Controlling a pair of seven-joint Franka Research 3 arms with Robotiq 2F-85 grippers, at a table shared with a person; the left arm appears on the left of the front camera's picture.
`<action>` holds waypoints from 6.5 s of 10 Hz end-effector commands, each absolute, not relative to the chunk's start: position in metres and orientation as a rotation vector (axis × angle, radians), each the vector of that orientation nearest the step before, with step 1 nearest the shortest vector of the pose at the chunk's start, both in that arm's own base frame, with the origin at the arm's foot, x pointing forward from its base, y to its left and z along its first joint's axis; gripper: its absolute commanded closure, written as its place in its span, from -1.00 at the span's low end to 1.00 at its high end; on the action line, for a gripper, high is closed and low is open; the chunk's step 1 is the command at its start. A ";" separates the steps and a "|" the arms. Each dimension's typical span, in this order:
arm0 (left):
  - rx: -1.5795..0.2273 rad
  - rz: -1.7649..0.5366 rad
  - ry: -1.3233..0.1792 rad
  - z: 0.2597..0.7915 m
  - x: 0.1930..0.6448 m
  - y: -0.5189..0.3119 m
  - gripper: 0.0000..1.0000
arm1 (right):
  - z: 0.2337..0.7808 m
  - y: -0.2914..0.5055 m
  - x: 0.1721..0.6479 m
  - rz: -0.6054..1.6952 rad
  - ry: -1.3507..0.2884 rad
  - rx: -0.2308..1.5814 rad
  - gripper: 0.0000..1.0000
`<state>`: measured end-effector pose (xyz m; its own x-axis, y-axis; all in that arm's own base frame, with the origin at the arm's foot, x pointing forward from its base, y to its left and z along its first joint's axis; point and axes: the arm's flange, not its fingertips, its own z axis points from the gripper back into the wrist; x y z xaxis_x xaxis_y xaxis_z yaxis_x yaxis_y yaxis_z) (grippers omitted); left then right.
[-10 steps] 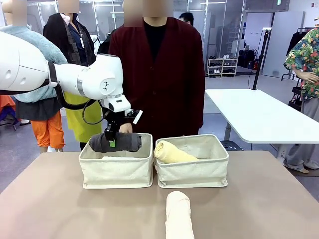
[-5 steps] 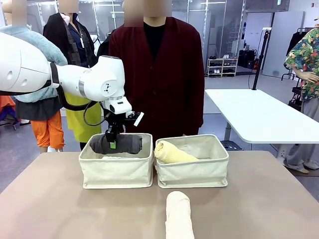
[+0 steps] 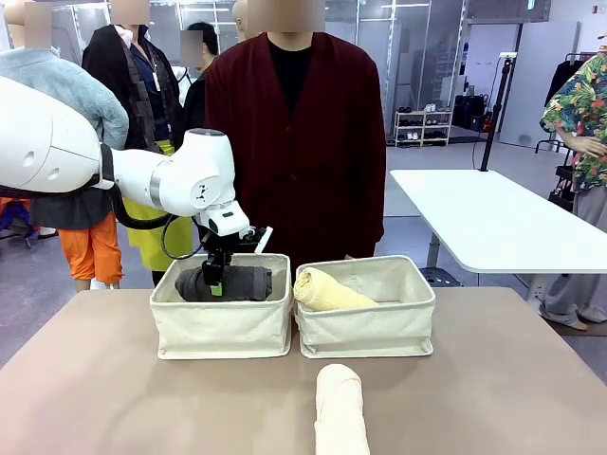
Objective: Divide the towels into two baskets.
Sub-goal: Pick up one hotel-folded towel from the bottom of the table and place it in the Fabric basket indicated by the person.
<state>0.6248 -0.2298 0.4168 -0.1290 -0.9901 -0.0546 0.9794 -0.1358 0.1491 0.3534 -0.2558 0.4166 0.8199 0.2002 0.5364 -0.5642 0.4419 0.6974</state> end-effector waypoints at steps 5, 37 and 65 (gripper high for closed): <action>0.178 -1.653 -0.194 0.432 0.571 -0.214 -1.00 | 0.417 -0.252 0.349 0.489 -0.402 0.991 -1.00; -1.236 -0.319 -0.588 0.409 0.289 0.196 -1.00 | 0.417 -0.252 0.349 0.489 -0.402 0.991 -1.00; -1.154 -0.231 -0.641 0.427 0.269 0.242 -1.00 | 0.377 0.117 0.360 0.251 -0.138 0.624 -1.00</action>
